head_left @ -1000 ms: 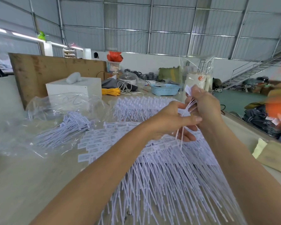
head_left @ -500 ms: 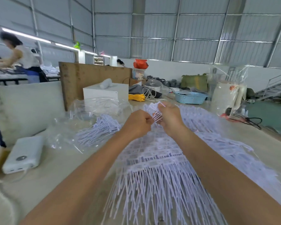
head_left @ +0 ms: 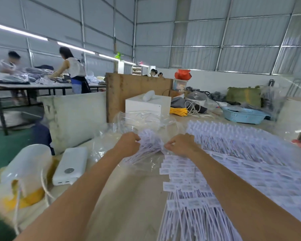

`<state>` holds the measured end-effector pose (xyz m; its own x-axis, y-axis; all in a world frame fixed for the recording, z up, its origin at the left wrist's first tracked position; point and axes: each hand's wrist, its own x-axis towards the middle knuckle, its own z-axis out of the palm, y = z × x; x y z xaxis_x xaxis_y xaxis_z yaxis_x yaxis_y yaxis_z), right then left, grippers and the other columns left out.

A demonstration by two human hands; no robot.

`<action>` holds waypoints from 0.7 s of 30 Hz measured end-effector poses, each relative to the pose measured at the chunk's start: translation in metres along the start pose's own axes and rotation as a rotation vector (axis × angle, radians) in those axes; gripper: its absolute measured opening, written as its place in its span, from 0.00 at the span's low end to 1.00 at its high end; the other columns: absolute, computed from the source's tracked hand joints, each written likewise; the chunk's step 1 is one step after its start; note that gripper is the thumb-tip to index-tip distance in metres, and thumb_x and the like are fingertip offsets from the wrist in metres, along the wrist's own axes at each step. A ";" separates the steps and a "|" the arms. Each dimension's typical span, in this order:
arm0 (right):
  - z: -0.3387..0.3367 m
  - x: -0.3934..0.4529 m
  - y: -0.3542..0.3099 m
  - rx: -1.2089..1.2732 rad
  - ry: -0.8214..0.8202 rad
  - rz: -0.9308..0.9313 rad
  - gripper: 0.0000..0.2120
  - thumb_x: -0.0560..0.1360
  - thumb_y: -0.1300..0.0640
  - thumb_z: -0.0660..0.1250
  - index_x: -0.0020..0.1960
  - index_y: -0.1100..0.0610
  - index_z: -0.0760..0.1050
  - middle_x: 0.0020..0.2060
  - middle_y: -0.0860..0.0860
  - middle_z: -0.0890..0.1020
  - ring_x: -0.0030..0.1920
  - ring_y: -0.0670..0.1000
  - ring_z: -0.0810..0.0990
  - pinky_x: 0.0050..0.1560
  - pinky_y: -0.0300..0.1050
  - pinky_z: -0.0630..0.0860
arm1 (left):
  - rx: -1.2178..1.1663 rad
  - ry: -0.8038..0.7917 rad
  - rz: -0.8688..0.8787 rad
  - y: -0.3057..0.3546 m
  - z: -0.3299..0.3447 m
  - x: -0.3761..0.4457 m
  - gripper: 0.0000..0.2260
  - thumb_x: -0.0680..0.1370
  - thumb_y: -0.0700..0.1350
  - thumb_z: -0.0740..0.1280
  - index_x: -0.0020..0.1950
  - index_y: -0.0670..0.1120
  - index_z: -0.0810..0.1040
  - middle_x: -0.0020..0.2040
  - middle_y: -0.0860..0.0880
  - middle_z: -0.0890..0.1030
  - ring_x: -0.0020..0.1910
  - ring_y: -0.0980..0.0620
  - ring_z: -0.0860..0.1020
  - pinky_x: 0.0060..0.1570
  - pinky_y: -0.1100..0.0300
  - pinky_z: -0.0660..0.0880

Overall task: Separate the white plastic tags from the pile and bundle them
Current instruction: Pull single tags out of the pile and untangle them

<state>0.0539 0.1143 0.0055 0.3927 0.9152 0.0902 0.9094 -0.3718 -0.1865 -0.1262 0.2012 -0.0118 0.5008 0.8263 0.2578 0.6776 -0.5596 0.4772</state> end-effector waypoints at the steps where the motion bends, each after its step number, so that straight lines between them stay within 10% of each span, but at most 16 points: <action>1: 0.000 0.003 0.000 -0.030 -0.028 0.028 0.21 0.77 0.41 0.59 0.58 0.55 0.78 0.59 0.57 0.77 0.65 0.62 0.67 0.67 0.54 0.60 | 0.013 -0.025 0.031 0.002 0.004 0.005 0.12 0.79 0.38 0.62 0.60 0.37 0.78 0.61 0.40 0.78 0.63 0.44 0.74 0.59 0.63 0.66; 6: 0.004 0.011 0.006 0.081 -0.065 0.105 0.17 0.76 0.49 0.64 0.56 0.61 0.70 0.54 0.58 0.77 0.56 0.59 0.76 0.54 0.49 0.71 | 0.138 -0.076 0.176 0.017 0.022 0.024 0.11 0.78 0.37 0.62 0.55 0.37 0.81 0.55 0.40 0.81 0.56 0.43 0.76 0.54 0.58 0.69; 12: 0.006 0.010 0.005 0.096 -0.102 0.121 0.14 0.75 0.50 0.66 0.49 0.59 0.68 0.46 0.56 0.72 0.55 0.60 0.75 0.61 0.60 0.70 | 0.497 -0.011 0.098 0.017 0.041 0.022 0.09 0.75 0.42 0.62 0.50 0.43 0.80 0.52 0.44 0.78 0.52 0.44 0.77 0.46 0.56 0.70; 18: -0.008 0.002 0.002 0.199 -0.056 0.078 0.18 0.74 0.55 0.68 0.32 0.56 0.62 0.31 0.51 0.66 0.34 0.51 0.70 0.36 0.41 0.66 | 0.627 0.003 0.098 0.037 0.026 0.017 0.06 0.75 0.47 0.61 0.47 0.46 0.74 0.53 0.47 0.77 0.55 0.45 0.76 0.60 0.48 0.64; 21: -0.043 -0.018 0.017 0.387 -0.016 0.047 0.10 0.73 0.56 0.71 0.43 0.64 0.76 0.40 0.56 0.78 0.42 0.53 0.78 0.43 0.45 0.75 | 0.519 0.156 0.201 0.064 0.014 0.008 0.12 0.76 0.46 0.60 0.54 0.45 0.79 0.52 0.46 0.76 0.53 0.44 0.75 0.54 0.50 0.66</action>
<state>0.0678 0.0850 0.0426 0.4276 0.9021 0.0578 0.7702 -0.3300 -0.5458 -0.0712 0.1714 0.0090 0.5882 0.6780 0.4407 0.7726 -0.6322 -0.0585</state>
